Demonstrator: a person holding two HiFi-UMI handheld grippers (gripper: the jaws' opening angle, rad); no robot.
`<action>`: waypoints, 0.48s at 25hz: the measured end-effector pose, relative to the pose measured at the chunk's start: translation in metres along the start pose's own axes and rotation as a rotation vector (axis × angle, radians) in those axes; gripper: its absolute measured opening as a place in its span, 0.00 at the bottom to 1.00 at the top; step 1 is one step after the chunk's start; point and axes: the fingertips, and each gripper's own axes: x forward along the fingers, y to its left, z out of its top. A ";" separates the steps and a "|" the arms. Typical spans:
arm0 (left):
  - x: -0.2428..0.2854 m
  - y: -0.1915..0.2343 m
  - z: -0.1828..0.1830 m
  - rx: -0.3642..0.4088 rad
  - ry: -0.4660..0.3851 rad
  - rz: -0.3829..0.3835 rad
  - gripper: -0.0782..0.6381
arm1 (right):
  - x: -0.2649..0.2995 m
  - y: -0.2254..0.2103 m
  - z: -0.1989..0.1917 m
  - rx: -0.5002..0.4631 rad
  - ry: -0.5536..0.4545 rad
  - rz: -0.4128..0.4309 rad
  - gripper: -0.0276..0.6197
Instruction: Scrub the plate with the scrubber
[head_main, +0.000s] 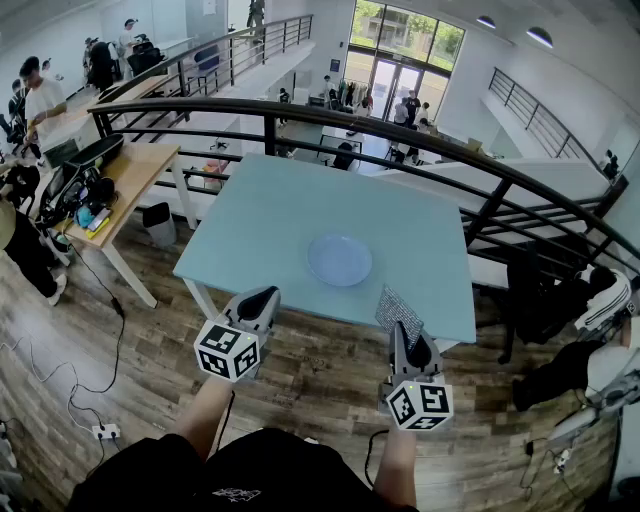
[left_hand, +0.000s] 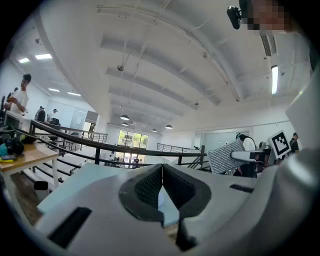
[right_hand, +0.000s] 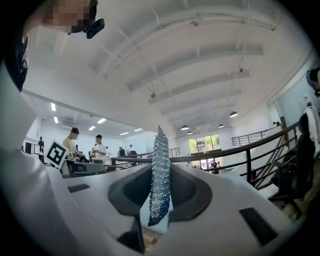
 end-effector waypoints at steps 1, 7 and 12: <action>0.000 -0.002 0.002 0.000 -0.003 0.003 0.12 | -0.001 -0.001 0.001 -0.004 0.001 0.001 0.17; -0.002 -0.009 0.007 0.001 -0.019 0.015 0.12 | -0.007 -0.004 0.005 -0.019 0.000 0.018 0.17; -0.004 -0.016 0.008 0.004 -0.026 0.023 0.12 | -0.012 -0.008 0.003 -0.014 0.002 0.025 0.17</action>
